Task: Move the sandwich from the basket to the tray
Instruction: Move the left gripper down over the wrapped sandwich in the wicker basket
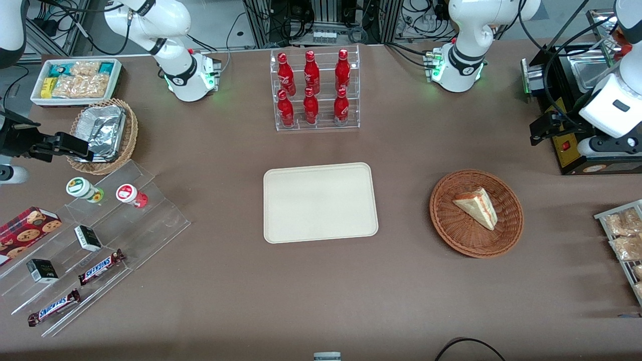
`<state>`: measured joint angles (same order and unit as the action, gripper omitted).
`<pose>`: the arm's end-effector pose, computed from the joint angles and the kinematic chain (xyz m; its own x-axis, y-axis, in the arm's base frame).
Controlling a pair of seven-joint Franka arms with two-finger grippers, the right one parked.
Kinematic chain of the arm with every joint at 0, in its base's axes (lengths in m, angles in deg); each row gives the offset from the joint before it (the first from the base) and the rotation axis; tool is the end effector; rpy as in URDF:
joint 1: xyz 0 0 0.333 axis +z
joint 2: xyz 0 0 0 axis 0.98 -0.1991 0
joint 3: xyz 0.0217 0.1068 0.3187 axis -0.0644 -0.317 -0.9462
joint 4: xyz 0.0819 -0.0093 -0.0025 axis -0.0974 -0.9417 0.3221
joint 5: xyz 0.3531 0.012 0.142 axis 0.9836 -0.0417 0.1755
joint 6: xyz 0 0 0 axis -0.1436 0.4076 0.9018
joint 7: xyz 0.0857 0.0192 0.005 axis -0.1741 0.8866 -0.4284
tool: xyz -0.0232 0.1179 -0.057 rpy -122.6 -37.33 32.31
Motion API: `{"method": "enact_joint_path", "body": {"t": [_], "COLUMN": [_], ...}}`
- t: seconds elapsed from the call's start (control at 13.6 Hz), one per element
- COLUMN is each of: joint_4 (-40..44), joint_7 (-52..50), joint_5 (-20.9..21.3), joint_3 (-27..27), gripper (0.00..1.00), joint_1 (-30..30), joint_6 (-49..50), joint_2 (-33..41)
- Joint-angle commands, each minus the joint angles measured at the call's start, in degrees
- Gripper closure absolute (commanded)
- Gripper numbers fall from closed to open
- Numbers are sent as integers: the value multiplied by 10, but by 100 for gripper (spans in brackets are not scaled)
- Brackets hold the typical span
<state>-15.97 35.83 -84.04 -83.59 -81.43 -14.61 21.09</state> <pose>0.5223 -0.0338 0.6095 0.9983 -0.0217 -0.0532 -0.0232 -0.9993 -0.0280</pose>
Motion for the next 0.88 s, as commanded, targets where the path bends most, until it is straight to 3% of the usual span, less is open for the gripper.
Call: {"method": "enact_joint_path", "body": {"t": [0.0,0.22,0.37,0.66,0.81], "joint_4": [9,-7,-62,-187,-223], "joint_7": [-12,-13,-16,-83,-166], "joint_5": [6,12,12,24,24], "joint_3": [-3,-4,-8,-9,-9], "gripper": [0,0,0,0,0], "joint_1": [-6,-4,-3,-2,3], "joint_6": [13,-18,-93,-265,-329], "joint_2": [2,-18,-26,-34,-56]}}
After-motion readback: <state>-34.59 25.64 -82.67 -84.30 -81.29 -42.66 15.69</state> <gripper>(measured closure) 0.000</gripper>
